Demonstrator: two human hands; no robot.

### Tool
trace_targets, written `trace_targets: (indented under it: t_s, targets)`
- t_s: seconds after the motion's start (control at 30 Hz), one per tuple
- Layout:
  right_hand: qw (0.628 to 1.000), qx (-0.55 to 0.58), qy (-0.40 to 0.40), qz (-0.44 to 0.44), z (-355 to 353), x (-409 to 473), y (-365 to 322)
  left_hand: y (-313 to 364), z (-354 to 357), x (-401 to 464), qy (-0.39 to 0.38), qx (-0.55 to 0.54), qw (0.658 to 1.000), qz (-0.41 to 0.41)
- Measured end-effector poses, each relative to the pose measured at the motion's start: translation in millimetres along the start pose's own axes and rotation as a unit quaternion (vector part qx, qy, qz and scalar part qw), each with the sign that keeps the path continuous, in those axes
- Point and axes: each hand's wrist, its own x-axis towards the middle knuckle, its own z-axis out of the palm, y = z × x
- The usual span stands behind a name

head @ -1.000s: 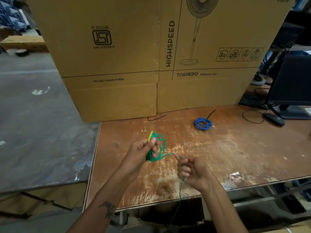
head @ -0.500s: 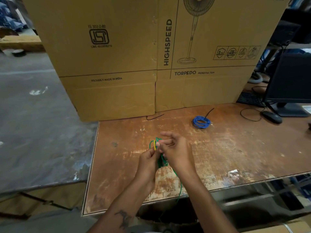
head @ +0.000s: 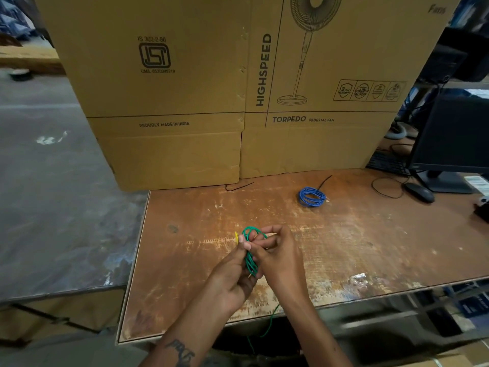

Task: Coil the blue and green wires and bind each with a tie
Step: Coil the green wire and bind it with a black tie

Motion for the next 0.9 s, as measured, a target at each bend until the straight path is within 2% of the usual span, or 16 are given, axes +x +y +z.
trace_targets:
  t_s: [0.17, 0.27, 0.37, 0.43, 0.5, 0.53, 0.63, 0.67, 0.7, 0.77, 0.83, 0.9]
  targets:
    - [0.991, 0.045, -0.092, 0.083, -18, 7, 6, 17, -4, -6, -0.043, 0.058, 0.996, 0.059]
    - [0.979, 0.018, -0.2, 0.032, -28, 3, 19, 34, 0, -4, -0.045, 0.032, 0.993, 0.106]
    - [0.935, 0.049, -0.352, 0.005, -38, -3, 39, 61, 3, 0, -0.036, 0.013, 0.989, 0.141]
    - [0.914, 0.081, -0.398, 0.009, -44, -7, 54, 76, 5, 0, -0.037, -0.006, 0.99, 0.137]
    - [0.913, 0.149, -0.374, 0.061, -47, -6, 66, 82, 8, -3, -0.042, -0.009, 0.99, 0.134]
    - [0.909, 0.207, -0.342, 0.117, -48, -2, 70, 82, 9, -5, -0.041, 0.015, 0.988, 0.145]
    - [0.854, 0.355, -0.236, 0.298, -45, 22, 63, 72, 5, -6, -0.044, 0.174, 0.961, 0.21]
    - [0.841, 0.372, -0.211, 0.33, -44, 32, 57, 68, 4, -8, -0.057, 0.225, 0.947, 0.223]
    - [0.844, 0.364, -0.195, 0.342, -44, 41, 50, 63, 3, -9, -0.078, 0.27, 0.933, 0.226]
    - [0.901, 0.256, -0.175, 0.305, -42, 55, 40, 53, 1, -12, -0.129, 0.349, 0.903, 0.214]
    - [0.962, 0.075, -0.158, 0.209, -41, 65, 37, 44, -1, -15, -0.167, 0.414, 0.873, 0.196]
    - [0.983, -0.046, -0.133, 0.119, -39, 74, 32, 38, -5, -12, -0.178, 0.461, 0.848, 0.193]
